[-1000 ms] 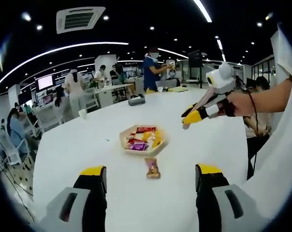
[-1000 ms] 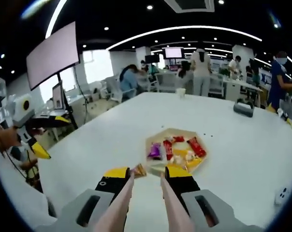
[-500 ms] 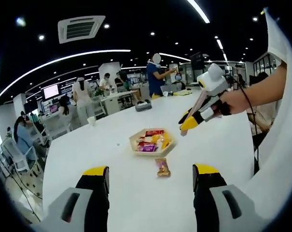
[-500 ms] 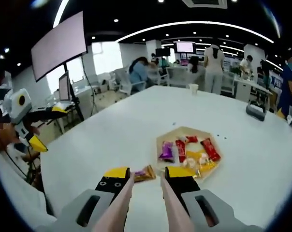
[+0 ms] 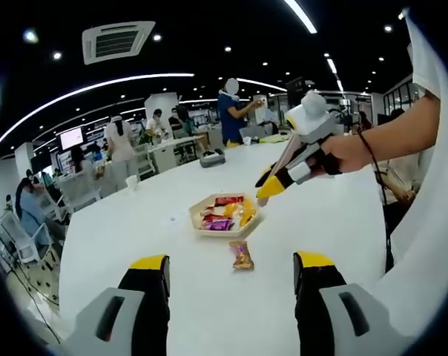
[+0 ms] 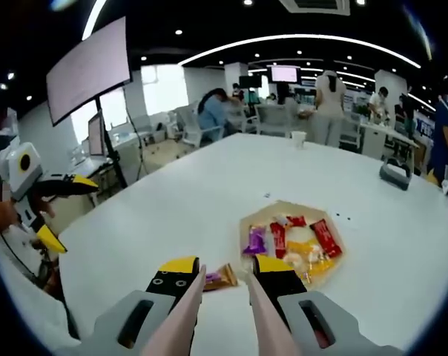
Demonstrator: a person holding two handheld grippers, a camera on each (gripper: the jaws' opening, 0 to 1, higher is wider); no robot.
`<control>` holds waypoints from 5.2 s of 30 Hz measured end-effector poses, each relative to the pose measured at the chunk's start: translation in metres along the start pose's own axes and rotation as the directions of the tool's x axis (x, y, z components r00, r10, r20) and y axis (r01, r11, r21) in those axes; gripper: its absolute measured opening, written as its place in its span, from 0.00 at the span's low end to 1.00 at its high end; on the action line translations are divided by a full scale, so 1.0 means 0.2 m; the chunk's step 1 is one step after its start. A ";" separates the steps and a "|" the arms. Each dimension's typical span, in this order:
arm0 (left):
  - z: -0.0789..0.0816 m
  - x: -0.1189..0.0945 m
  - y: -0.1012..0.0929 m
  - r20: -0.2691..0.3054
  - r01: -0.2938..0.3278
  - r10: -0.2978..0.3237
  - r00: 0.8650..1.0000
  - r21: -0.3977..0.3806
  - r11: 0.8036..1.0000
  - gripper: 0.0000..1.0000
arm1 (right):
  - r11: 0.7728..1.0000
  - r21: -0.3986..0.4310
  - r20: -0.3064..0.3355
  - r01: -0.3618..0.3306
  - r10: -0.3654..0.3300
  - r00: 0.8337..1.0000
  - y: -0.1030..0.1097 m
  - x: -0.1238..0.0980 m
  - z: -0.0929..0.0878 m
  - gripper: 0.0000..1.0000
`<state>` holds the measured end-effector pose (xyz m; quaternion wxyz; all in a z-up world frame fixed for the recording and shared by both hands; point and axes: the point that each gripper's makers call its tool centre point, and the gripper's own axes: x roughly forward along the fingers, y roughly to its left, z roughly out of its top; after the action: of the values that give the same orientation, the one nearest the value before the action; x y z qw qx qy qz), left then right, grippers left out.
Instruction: Place the target food into the container with the food tongs after gripping and lifting it, then release it inside without dropping or visibly crushing the food.
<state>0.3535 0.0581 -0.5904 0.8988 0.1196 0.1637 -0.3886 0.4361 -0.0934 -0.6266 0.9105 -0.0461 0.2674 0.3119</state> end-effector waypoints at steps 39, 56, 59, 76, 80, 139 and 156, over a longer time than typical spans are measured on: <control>-0.24 0.04 -0.10 -0.112 -0.242 0.224 0.968 -0.192 0.951 0.76 | 0.194 -0.690 -0.572 -0.697 0.445 0.690 0.25 0.40 -0.39 0.26; -0.26 -0.01 -0.18 -0.142 -0.339 0.314 0.939 -0.219 0.915 0.74 | 0.161 -0.638 -0.643 -0.753 0.427 0.636 0.26 0.45 -0.42 0.25; -0.25 -0.01 -0.19 -0.144 -0.338 0.312 0.939 -0.221 0.915 0.73 | 0.283 -0.621 -0.606 -0.731 0.419 0.676 0.25 0.46 -0.41 0.24; -0.23 -0.06 -0.18 -0.127 -0.306 0.285 0.950 -0.196 0.932 0.68 | 0.607 -0.490 -0.509 -0.626 0.383 0.771 0.25 0.48 -0.38 0.19; -0.24 -0.10 -0.18 -0.128 -0.307 0.286 0.950 -0.196 0.931 0.68 | 0.613 -0.492 -0.508 -0.619 0.375 0.775 0.26 0.47 -0.37 0.19; 0.07 0.12 -0.16 0.016 0.100 -0.101 0.995 0.046 0.994 0.99 | 0.953 0.230 0.156 0.197 -0.236 0.959 -0.24 -0.71 -0.13 0.20; 0.08 0.06 -0.11 0.043 0.055 -0.054 0.998 -0.007 0.998 0.99 | 0.968 0.192 0.182 0.164 -0.199 0.963 -0.29 -0.65 0.03 0.20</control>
<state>0.3491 0.0305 -0.5834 0.8917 0.1030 0.1493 -0.4148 0.3876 -0.2085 -0.5586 0.9581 0.0415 0.1956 0.2050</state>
